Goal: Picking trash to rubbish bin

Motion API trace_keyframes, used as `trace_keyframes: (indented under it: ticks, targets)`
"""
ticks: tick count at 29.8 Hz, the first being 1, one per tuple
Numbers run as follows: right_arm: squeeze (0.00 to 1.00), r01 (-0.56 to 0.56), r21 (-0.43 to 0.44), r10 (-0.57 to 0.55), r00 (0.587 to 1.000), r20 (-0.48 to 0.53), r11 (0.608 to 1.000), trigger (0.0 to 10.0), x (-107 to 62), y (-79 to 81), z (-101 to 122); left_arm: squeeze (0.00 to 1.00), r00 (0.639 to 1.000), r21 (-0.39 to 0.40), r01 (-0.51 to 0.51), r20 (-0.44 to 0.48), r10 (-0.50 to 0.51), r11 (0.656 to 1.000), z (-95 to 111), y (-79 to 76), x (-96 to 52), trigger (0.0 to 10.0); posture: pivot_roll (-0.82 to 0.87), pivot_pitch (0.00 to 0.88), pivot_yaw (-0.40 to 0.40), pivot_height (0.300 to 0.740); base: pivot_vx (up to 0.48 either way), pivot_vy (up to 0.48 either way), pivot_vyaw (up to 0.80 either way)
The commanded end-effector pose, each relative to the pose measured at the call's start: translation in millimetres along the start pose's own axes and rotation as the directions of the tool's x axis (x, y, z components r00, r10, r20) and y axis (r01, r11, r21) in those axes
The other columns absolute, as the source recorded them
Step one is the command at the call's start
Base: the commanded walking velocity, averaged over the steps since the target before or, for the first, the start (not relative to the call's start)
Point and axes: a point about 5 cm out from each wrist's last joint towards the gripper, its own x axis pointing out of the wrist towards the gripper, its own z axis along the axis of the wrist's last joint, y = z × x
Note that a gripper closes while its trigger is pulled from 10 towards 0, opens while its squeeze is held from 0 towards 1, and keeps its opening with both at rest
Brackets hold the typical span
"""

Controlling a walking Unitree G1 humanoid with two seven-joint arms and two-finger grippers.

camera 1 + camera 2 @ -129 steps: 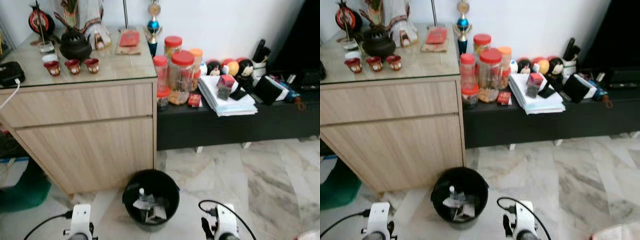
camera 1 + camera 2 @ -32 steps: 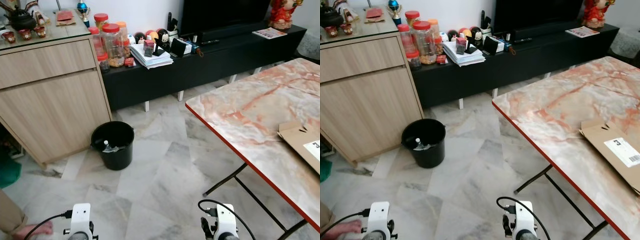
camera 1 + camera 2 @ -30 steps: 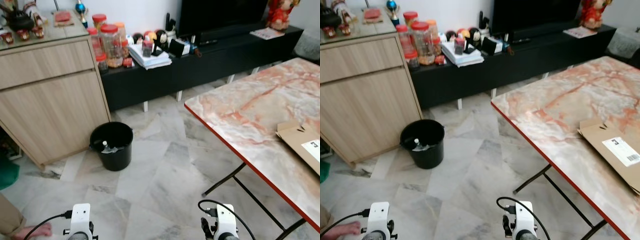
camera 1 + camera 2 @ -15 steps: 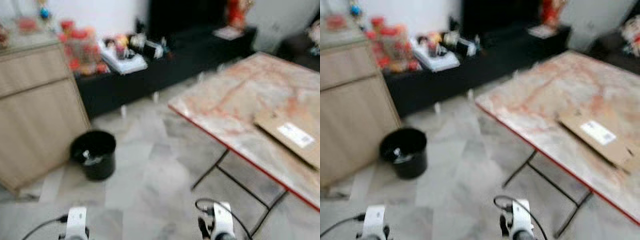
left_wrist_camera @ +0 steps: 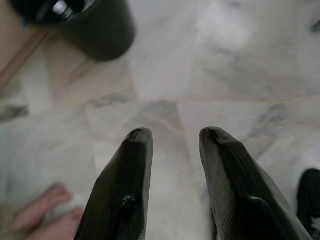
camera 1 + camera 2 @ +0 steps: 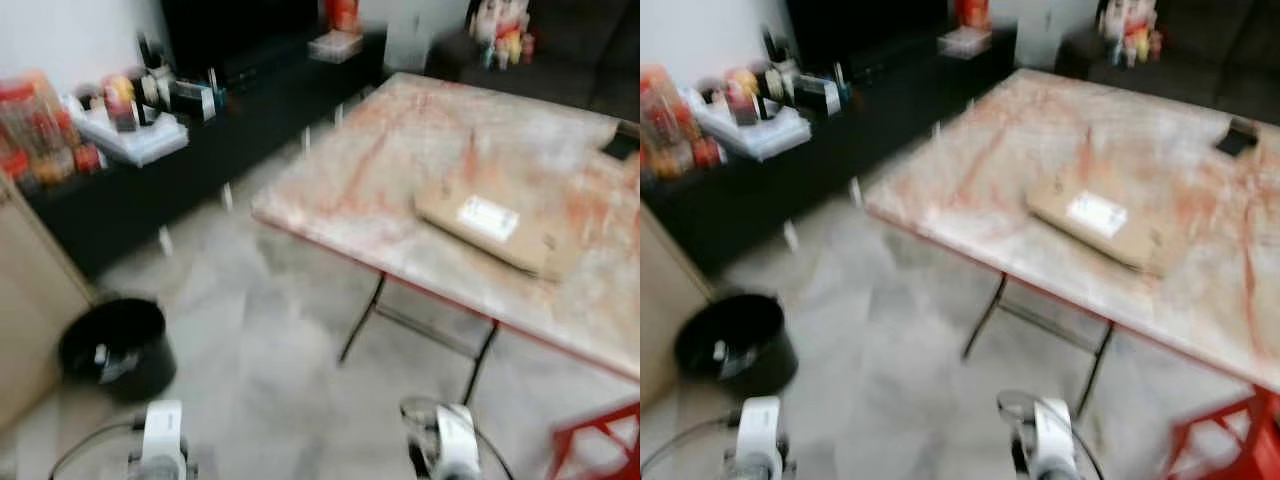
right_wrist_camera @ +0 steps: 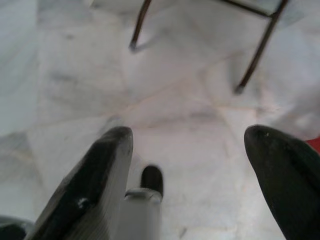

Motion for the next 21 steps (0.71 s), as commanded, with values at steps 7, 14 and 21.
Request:
trace_keyframes:
  ticks: [7,14,21]
  targets:
    - [0.0,0.0,0.004,0.0,1.0,0.003,1.0,10.0,0.5,3.1,1.0,0.0,1.0,0.002,-0.006,-0.014,0.006,1.0,-4.2,4.0,-0.8,10.0,-0.04,0.011,-0.009,0.74,0.0,0.0,-0.76]
    - [0.0,0.0,0.008,0.0,1.0,0.001,1.0,10.0,0.4,3.8,0.3,0.0,1.0,0.025,0.004,-0.005,-0.004,1.0,-2.4,3.1,-0.4,10.0,-0.04,0.01,-0.005,0.74,0.0,0.0,-0.76]
    - [0.0,-0.001,0.009,0.001,1.0,0.0,1.0,10.0,0.5,4.7,0.2,0.0,1.0,0.028,0.007,0.003,-0.007,1.0,-0.1,2.7,0.0,10.0,-0.04,0.008,-0.003,0.74,0.0,0.0,-0.76]
